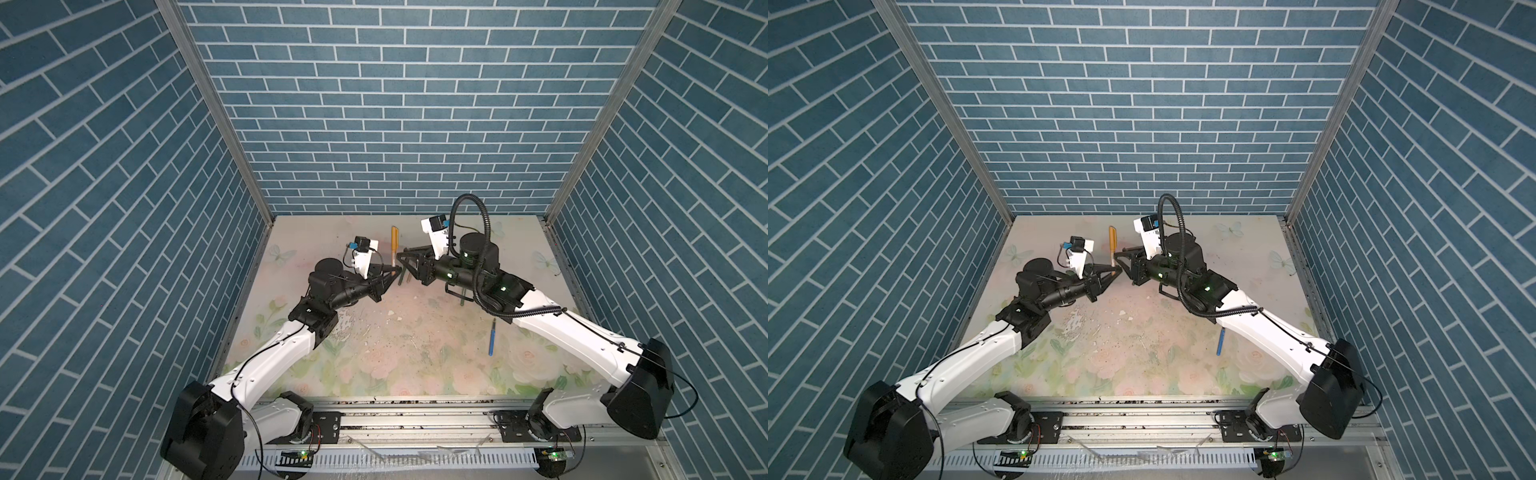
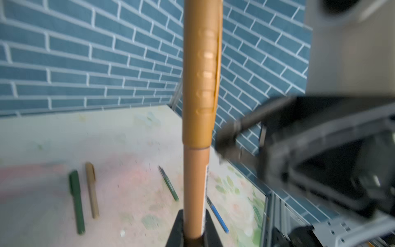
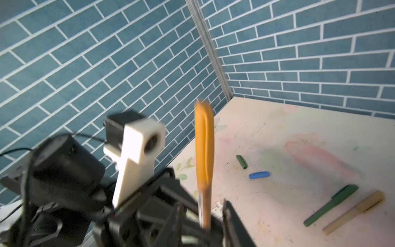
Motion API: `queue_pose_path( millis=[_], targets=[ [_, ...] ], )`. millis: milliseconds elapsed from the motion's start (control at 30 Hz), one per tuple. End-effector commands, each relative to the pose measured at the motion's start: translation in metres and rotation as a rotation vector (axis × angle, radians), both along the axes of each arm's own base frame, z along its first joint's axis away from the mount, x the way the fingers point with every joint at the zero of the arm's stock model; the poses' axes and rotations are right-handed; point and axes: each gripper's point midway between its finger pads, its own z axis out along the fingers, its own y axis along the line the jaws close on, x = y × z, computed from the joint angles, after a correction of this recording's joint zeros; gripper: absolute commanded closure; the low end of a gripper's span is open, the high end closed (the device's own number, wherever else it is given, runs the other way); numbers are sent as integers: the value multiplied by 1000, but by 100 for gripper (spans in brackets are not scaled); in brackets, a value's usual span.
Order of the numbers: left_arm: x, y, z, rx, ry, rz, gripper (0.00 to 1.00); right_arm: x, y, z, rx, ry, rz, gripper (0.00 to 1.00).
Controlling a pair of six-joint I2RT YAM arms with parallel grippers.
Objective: Insert the pens into the pen caps
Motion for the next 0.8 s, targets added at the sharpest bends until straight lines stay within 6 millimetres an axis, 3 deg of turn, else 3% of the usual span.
queue_pose_path(
  millis=[0, 133, 267, 500, 767],
  targets=[
    [4, -2, 36, -66, -106, 23, 100, -8, -18, 37, -31, -114, -19, 53],
    [3, -7, 33, -62, -96, 9, 100, -13, -29, 71, -4, -198, -38, 46],
    [3, -6, 34, -67, -93, 11, 100, -17, -34, 80, 0, -221, -36, 45],
    [2, -8, 32, -69, -87, 7, 100, -14, -22, 71, -14, -193, -1, 46],
    [2, -10, 31, -65, -84, 4, 100, -14, -4, 50, -27, -117, 65, 55]
  ],
)
